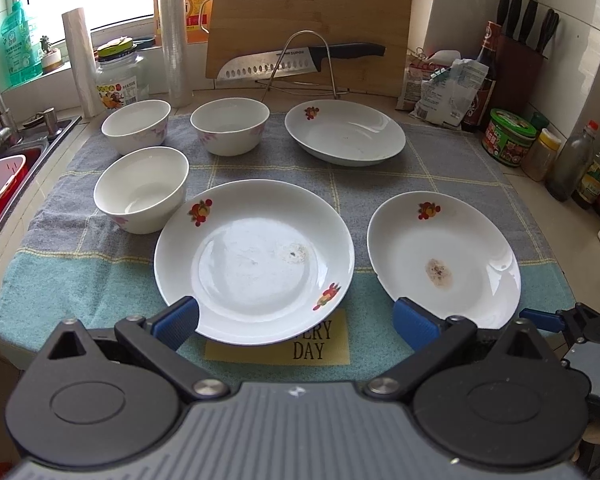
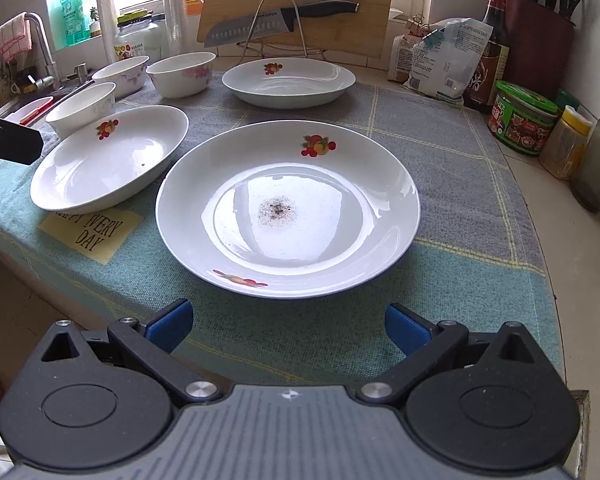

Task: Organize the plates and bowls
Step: 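Move the left tool to the stained white plate and grip its rim, then lift the stained plate with the left tool and carry it across the mat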

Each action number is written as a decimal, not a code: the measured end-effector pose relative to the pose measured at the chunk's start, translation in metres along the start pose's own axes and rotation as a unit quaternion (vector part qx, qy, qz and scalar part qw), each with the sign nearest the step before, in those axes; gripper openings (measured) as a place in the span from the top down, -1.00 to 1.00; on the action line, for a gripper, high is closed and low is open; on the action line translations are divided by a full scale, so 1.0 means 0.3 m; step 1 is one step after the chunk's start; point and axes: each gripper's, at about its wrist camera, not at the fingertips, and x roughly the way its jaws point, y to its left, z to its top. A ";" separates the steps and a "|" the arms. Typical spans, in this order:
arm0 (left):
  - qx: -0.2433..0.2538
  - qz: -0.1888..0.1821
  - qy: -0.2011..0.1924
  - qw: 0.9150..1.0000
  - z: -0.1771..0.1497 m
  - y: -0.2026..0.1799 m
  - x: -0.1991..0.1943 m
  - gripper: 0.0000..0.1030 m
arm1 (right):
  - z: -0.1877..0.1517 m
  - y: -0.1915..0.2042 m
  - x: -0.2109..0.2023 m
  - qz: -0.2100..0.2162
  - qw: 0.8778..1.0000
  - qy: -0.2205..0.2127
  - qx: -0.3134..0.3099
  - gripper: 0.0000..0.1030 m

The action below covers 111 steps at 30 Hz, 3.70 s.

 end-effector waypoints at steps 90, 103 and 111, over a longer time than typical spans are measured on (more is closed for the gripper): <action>0.300 -0.281 0.235 0.881 0.378 -0.347 0.648 -0.49 | 0.024 -0.066 0.094 0.053 0.995 -0.054 -0.071 -1.00; 0.319 -0.268 0.233 0.879 0.365 -0.368 0.640 -0.49 | 0.050 -0.060 0.097 0.050 0.996 -0.024 -0.072 -1.00; 0.317 -0.271 0.228 0.880 0.374 -0.372 0.625 -0.48 | 0.060 -0.068 0.088 0.050 0.996 -0.018 -0.076 -1.00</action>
